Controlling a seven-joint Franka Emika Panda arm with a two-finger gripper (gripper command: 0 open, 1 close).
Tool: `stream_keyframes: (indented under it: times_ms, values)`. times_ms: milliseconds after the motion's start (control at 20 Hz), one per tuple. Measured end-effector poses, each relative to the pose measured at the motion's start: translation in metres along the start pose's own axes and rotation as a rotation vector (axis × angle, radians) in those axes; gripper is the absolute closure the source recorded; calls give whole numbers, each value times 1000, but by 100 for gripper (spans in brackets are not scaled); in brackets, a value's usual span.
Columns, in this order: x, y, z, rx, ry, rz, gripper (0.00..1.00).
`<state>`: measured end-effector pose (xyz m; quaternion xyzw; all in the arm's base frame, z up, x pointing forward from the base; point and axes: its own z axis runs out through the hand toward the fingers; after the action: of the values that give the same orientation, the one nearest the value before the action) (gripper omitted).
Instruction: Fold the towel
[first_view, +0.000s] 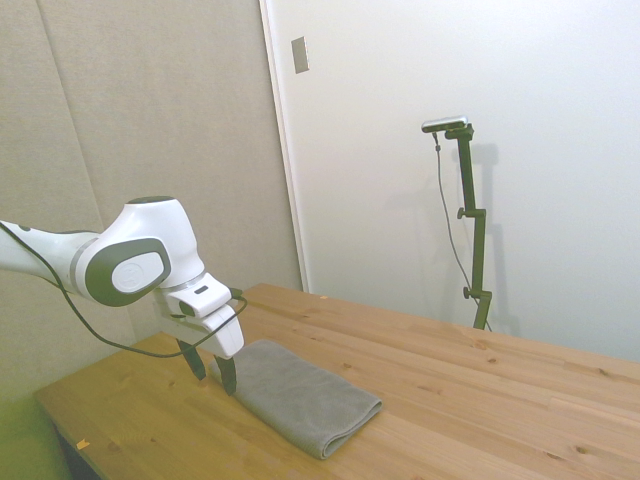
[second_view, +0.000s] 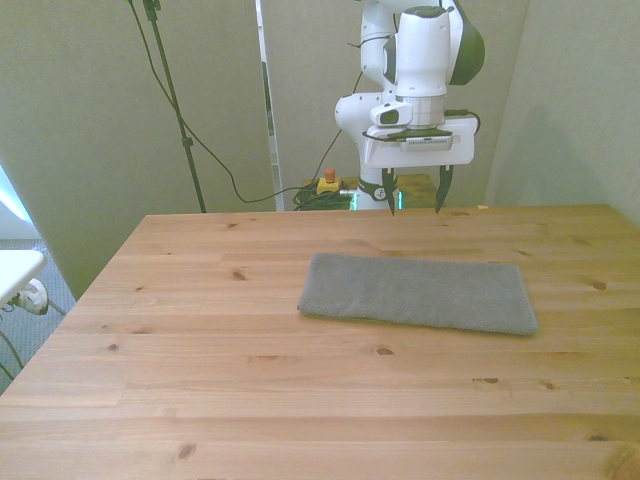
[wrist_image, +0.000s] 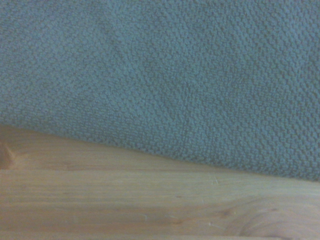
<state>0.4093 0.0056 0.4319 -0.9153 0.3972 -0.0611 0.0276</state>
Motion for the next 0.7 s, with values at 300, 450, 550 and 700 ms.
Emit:
stream_keyframes:
  times_ms: [300, 450, 550, 700]
  values:
    - [6, -17, -2, 30, 19, 62, 0]
    - [5, -53, -4, 33, 45, 97, 0]
    - [4, -83, -2, 22, 66, 109, 0]
    - [-5, -128, 8, -35, 110, 121, 0]
